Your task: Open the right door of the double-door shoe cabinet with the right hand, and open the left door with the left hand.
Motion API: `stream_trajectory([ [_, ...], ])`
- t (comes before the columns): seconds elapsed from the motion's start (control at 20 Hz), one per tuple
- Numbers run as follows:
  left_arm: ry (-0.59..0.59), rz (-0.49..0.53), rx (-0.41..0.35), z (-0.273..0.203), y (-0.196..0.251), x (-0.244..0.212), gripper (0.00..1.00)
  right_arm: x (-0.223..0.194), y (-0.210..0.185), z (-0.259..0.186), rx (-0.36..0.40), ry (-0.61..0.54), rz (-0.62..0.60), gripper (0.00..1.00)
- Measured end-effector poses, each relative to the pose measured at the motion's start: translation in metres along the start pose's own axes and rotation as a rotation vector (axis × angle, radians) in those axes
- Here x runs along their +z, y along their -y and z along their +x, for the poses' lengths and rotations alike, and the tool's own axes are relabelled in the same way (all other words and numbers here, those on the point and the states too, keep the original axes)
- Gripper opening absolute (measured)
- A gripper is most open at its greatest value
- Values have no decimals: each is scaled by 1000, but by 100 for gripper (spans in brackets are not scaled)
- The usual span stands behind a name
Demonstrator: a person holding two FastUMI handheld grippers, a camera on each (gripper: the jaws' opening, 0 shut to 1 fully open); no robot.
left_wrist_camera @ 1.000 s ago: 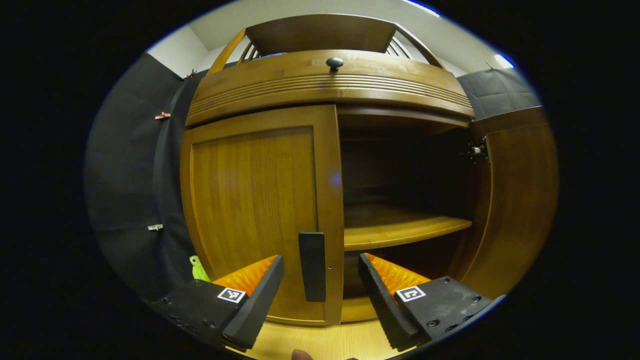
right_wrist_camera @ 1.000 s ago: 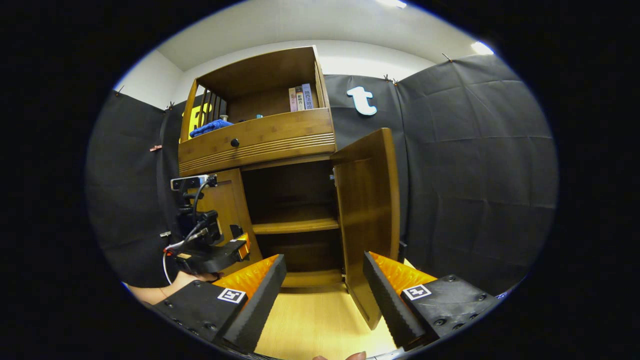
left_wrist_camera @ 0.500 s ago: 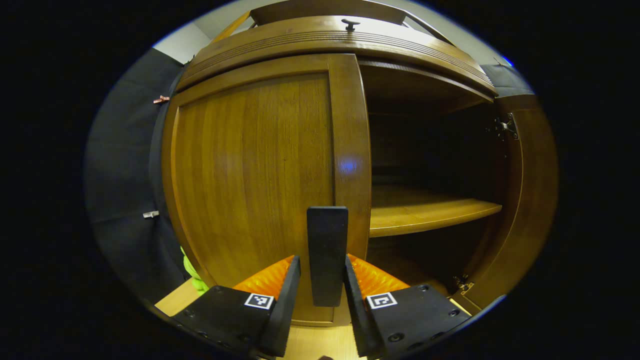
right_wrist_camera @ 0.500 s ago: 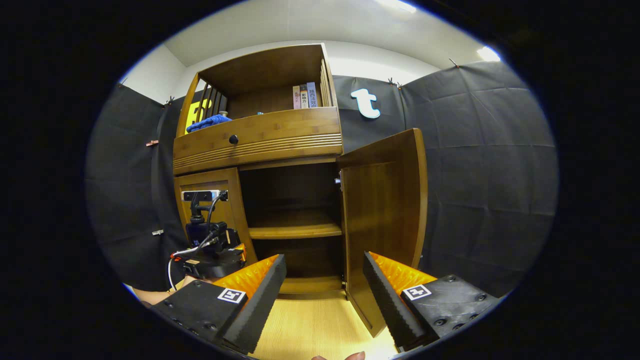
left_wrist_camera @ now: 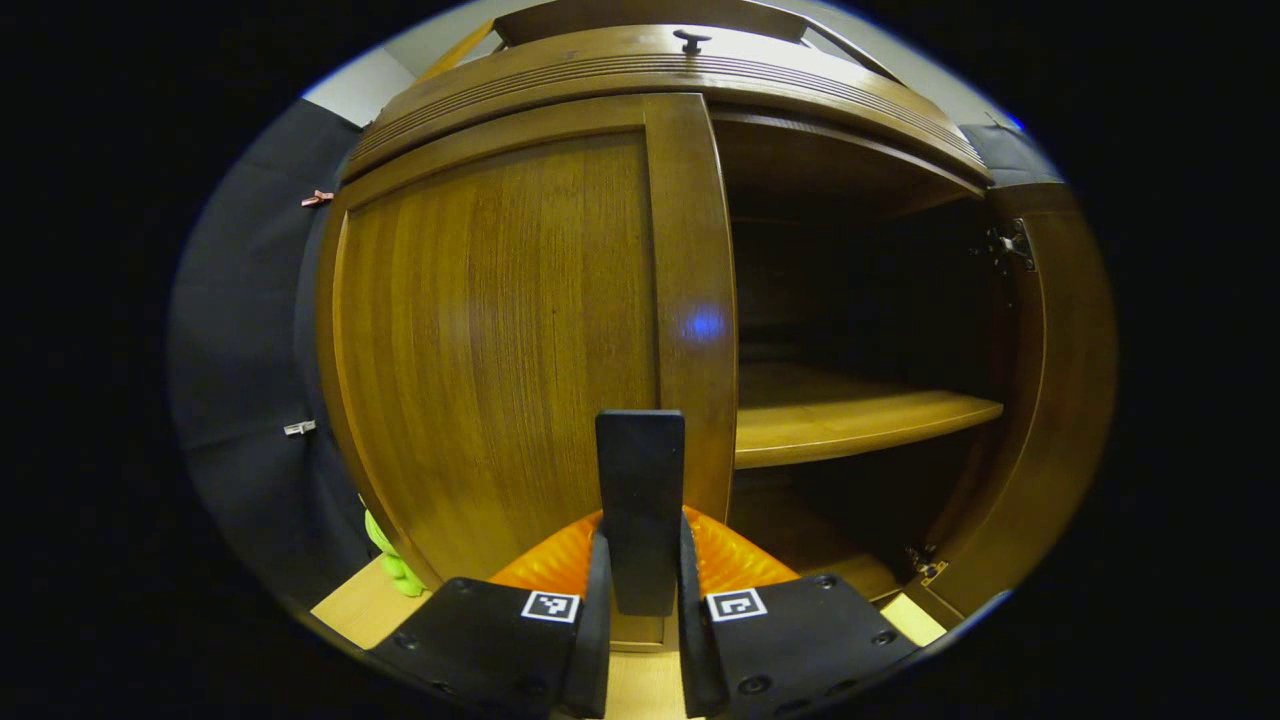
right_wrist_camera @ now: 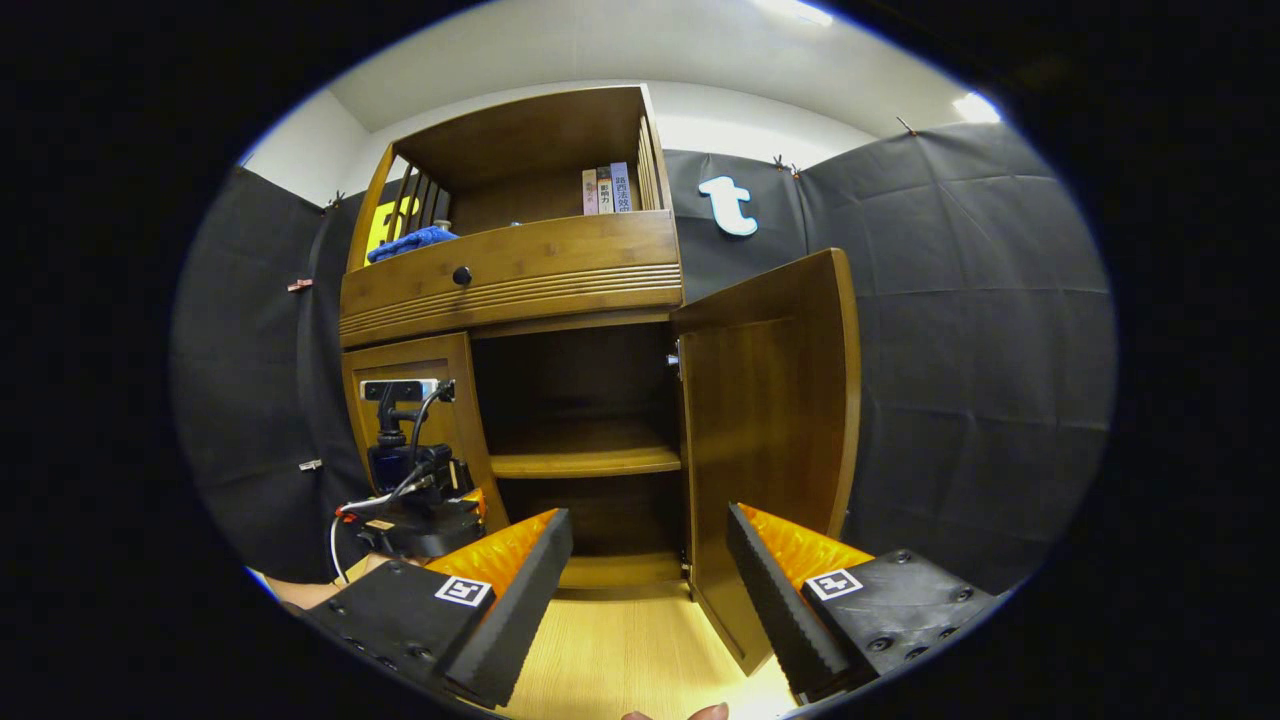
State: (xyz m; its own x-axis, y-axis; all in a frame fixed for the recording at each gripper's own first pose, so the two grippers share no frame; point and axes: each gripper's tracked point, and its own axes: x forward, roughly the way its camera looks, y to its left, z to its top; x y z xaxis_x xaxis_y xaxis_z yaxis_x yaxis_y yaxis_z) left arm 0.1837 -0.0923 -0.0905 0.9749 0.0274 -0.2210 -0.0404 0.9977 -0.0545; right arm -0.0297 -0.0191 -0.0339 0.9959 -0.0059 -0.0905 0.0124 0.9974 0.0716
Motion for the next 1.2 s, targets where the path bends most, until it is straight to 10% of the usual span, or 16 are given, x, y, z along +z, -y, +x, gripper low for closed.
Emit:
stream_trajectory([
  [1.2,-1,8,22,-183,-120,-35,25,-2,-59,-26,118,9,9,98],
])
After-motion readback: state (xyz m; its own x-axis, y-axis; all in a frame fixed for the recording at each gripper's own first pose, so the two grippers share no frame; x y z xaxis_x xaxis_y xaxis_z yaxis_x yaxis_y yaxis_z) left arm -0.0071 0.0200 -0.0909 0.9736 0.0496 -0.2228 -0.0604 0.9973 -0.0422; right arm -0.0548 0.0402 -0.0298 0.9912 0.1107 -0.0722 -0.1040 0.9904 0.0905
